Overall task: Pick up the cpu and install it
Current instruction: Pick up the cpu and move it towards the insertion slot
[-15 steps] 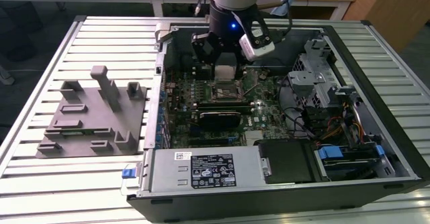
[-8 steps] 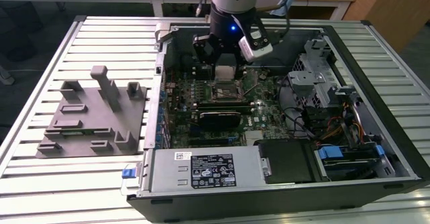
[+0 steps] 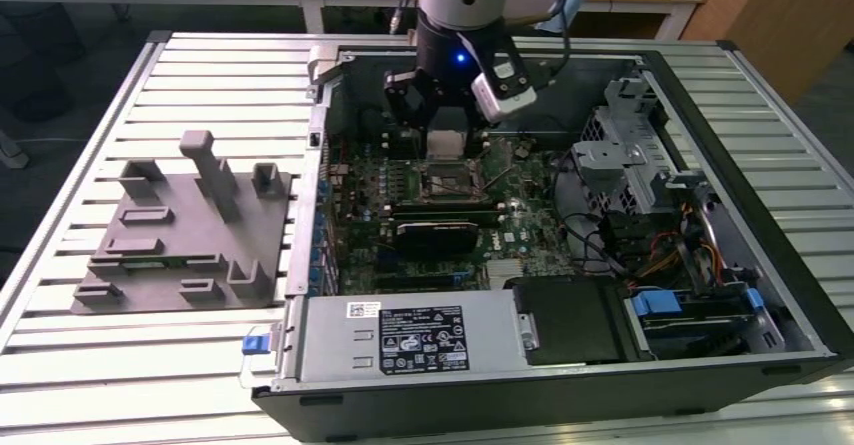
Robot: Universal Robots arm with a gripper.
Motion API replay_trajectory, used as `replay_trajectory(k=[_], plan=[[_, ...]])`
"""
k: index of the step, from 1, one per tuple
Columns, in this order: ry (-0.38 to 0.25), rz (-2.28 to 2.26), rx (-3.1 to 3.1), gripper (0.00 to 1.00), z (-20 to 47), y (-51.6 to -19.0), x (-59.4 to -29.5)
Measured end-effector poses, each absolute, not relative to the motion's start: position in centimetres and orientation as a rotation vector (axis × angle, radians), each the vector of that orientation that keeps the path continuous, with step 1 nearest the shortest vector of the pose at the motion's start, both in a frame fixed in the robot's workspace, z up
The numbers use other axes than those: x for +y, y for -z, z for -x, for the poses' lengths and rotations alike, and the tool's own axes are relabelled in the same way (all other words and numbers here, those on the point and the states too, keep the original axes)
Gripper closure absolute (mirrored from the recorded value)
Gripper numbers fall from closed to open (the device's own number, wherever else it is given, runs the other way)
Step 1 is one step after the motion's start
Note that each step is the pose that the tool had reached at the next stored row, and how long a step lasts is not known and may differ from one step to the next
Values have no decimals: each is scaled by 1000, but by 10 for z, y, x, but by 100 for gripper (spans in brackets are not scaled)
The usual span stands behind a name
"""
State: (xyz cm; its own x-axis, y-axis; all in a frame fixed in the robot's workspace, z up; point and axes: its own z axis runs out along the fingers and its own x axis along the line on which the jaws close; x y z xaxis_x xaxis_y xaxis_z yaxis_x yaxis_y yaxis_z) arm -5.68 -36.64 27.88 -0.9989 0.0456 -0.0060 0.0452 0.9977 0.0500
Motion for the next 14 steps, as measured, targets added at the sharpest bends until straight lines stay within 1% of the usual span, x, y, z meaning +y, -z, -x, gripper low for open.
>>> replay_trajectory(k=[14], plan=[[-73, -64, 3131, 46, 54, -255, -354]])
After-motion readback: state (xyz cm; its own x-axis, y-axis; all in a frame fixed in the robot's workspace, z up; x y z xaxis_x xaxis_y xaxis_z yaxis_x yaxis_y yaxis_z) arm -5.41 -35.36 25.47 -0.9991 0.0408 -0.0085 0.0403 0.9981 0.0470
